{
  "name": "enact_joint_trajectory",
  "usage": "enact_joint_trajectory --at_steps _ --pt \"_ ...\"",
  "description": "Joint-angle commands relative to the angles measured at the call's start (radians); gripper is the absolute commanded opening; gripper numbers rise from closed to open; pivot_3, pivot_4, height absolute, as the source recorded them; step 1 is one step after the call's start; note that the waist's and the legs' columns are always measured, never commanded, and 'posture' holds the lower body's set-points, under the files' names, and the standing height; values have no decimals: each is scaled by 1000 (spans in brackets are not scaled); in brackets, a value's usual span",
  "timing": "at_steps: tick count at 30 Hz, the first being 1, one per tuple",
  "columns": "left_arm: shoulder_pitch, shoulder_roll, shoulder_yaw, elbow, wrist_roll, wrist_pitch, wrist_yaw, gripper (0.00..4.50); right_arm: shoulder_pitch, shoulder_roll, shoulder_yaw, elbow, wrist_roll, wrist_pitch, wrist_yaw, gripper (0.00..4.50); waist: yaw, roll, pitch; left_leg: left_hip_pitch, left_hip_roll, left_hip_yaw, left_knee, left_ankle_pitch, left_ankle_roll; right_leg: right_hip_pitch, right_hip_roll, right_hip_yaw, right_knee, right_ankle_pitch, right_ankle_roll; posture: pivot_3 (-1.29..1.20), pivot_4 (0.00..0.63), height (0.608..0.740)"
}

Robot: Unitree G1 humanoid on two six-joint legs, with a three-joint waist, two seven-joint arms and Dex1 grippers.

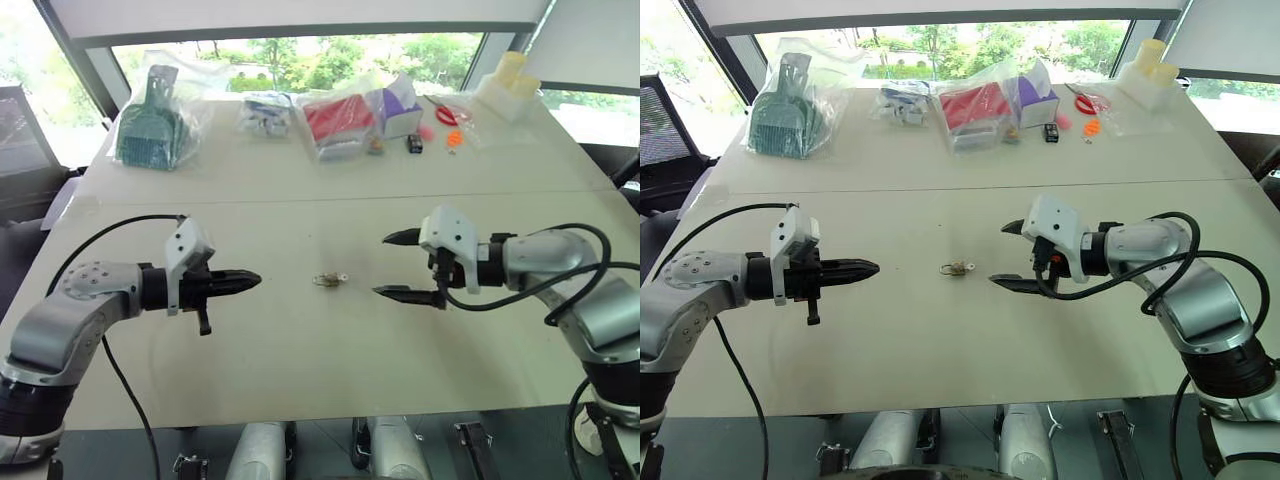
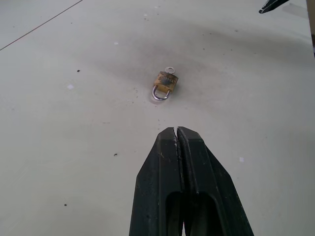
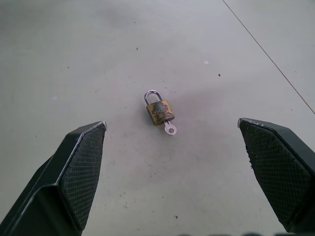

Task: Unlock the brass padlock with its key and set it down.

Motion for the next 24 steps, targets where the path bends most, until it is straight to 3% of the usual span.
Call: enact_joint_trajectory --at_steps 1,13,24 --pt "-23 11 21 -2 13 -26 1 0 -8 0 3 -28 1 -20 2 4456 -1 0 0 0 0 0 0 0 0 0 0 0 0 0 0 0 150 740" --pt "-74 -30 -22 -18 7 -22 1 0 41 3 -15 -68 18 0 -22 4456 -1 0 0 0 0 0 1 0 0 1 0 0 0 0 0 0 150 740" --pt "-107 -69 -97 42 95 -119 -13 0 63 -14 -22 -85 21 13 -48 4456 -1 0 0 0 0 0 1 0 0 1 0 0 0 0 0 0 150 740"
